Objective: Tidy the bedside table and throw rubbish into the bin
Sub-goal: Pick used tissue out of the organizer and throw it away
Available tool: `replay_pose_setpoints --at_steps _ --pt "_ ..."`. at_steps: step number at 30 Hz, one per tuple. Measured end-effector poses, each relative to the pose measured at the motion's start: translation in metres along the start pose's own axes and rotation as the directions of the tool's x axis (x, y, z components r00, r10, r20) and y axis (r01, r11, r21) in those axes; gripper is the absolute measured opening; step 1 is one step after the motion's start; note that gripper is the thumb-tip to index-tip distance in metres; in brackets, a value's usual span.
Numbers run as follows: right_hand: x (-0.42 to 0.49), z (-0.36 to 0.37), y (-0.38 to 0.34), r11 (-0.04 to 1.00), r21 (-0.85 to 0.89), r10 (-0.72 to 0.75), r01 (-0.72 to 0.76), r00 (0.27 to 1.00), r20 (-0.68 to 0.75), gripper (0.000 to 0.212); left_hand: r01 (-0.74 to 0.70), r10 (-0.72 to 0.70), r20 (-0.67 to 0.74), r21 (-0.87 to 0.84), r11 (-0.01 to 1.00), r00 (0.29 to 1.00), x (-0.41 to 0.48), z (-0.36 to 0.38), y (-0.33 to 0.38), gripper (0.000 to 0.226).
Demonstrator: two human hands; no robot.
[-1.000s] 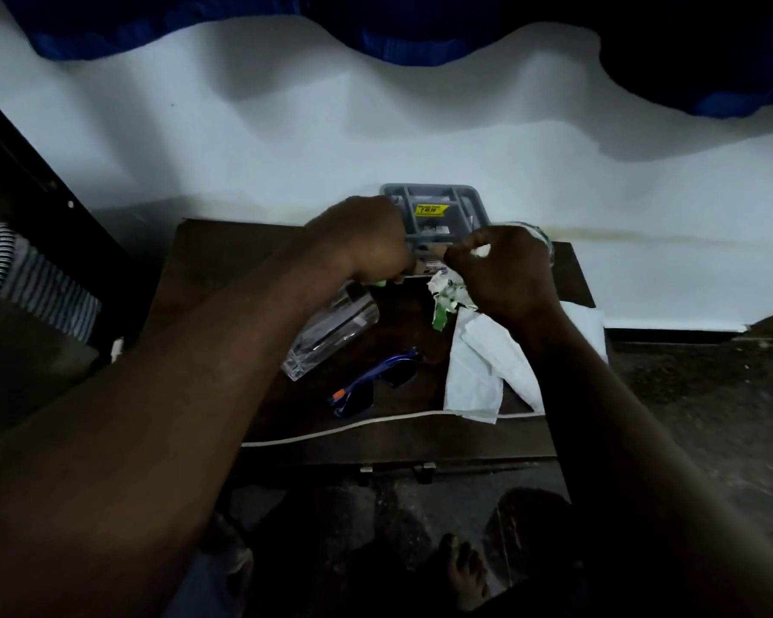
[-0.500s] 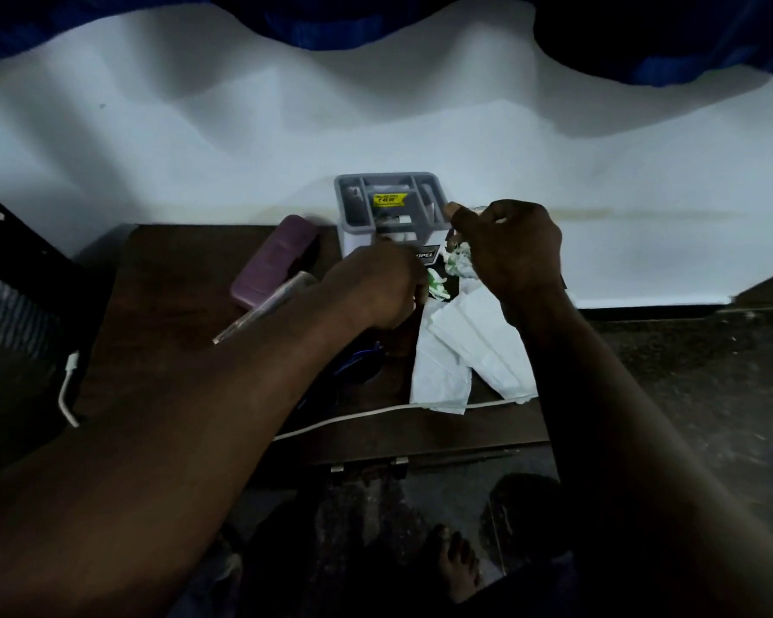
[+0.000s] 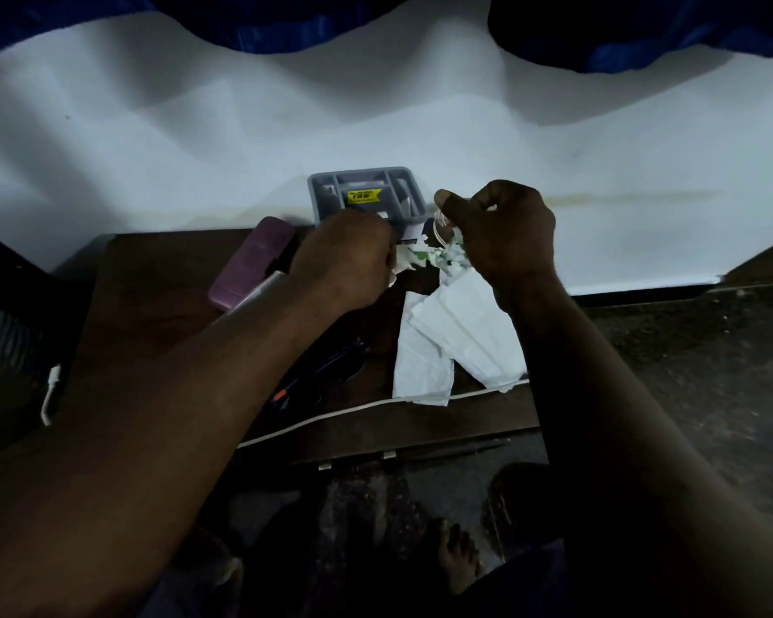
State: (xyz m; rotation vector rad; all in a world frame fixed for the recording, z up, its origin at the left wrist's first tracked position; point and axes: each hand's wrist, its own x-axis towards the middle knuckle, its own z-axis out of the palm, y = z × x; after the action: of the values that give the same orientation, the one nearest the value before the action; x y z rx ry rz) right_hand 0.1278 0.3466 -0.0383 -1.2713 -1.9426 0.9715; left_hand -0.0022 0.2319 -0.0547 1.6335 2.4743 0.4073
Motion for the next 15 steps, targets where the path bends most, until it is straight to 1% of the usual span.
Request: replay_pose_setpoints --at_steps 2,5,6,8,10,12,14,15 --pt "0.000 0.000 0.002 1.000 -0.007 -0.009 0.009 1.000 -0.009 0.042 -0.016 0.016 0.002 -0.028 0.999 1.000 -0.001 0.003 -0.004 0.018" --pt "0.002 0.003 0.000 1.000 0.002 -0.014 0.014 0.999 -0.041 0.044 -0.038 0.032 -0.058 -0.102 0.994 0.998 0.002 0.004 -0.004 0.037" --pt "0.003 0.003 0.001 1.000 0.014 -0.009 0.010 0.998 -0.063 0.045 -0.034 0.025 -0.064 -0.130 0.991 0.998 0.005 0.001 -0.004 0.038" --pt "0.005 0.003 0.000 0.999 0.050 0.016 -0.011 0.995 -0.094 0.050 -0.027 0.013 -0.087 -0.156 0.987 0.996 0.010 -0.005 -0.004 0.028" --pt "0.007 0.002 -0.001 0.994 0.083 0.076 -0.066 0.990 -0.120 0.057 -0.034 0.007 -0.144 -0.185 0.982 0.989 0.012 -0.011 -0.007 0.021" --pt "0.008 0.002 -0.002 0.986 0.103 0.139 -0.127 0.983 -0.116 0.059 -0.033 -0.010 -0.207 -0.204 0.978 0.978 0.011 -0.017 -0.009 0.029" --pt "0.008 0.001 -0.001 0.982 0.078 0.174 -0.170 0.983 -0.055 0.053 -0.026 -0.036 -0.267 -0.226 0.974 0.963 0.008 -0.023 -0.012 0.036" --pt "0.008 0.002 0.000 0.983 0.048 0.180 -0.180 0.984 -0.011 0.044 -0.014 -0.062 -0.295 -0.248 0.969 0.953 0.007 -0.026 -0.013 0.035"
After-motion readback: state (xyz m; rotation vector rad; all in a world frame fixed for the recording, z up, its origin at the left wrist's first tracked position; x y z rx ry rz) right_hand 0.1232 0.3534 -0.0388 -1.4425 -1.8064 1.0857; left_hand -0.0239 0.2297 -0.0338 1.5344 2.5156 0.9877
